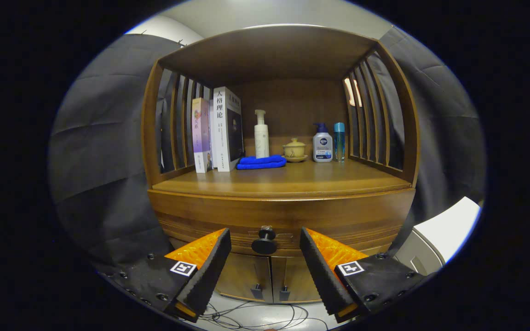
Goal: Pull open the drawer, take out the items inside it, and place them on the countertop above the cabinet.
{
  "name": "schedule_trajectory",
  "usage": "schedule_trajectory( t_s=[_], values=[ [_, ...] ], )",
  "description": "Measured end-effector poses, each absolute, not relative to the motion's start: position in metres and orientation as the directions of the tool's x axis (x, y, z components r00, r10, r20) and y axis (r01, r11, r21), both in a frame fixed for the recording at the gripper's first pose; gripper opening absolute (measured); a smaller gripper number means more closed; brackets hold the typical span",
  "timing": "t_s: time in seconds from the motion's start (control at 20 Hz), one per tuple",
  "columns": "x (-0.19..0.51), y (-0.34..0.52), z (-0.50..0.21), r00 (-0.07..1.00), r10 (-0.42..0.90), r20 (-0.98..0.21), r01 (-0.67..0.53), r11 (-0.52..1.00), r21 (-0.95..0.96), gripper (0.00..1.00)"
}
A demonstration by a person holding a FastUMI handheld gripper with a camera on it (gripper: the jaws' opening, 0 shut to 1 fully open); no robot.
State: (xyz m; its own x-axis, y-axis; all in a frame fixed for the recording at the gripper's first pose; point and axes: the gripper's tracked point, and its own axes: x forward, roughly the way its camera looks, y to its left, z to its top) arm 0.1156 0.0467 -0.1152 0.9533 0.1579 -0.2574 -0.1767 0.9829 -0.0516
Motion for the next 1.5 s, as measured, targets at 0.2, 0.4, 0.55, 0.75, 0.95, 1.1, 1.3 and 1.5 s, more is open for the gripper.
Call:
schedule_trajectory(
  t_s=[0.2,0.4,0.55,0.75,0.95,1.1,1.3,1.5],
  values=[
    [0.141,0.051,-0.134,0.954,0.124,-0.273,-0.152,0.985,-0.083,0.96],
    [0.158,0.051,-0.153,0.942,0.096,-0.321,-0.127,0.989,-0.078,0.95],
    [0.165,0.053,-0.169,0.929,0.093,-0.359,-0.122,0.991,-0.058,0.73],
    [0.166,0.057,-0.172,0.927,0.088,-0.366,-0.117,0.991,-0.06,0.47],
    [0.164,0.056,-0.172,0.923,0.087,-0.375,-0.115,0.992,-0.053,0.3],
    [0.154,0.054,-0.172,0.927,0.091,-0.364,-0.118,0.992,-0.052,0.3],
    [0.135,0.051,-0.171,0.934,0.105,-0.341,-0.131,0.99,-0.053,0.3],
    [0.117,0.049,-0.171,0.934,0.116,-0.337,-0.141,0.989,-0.051,0.3]
  ],
)
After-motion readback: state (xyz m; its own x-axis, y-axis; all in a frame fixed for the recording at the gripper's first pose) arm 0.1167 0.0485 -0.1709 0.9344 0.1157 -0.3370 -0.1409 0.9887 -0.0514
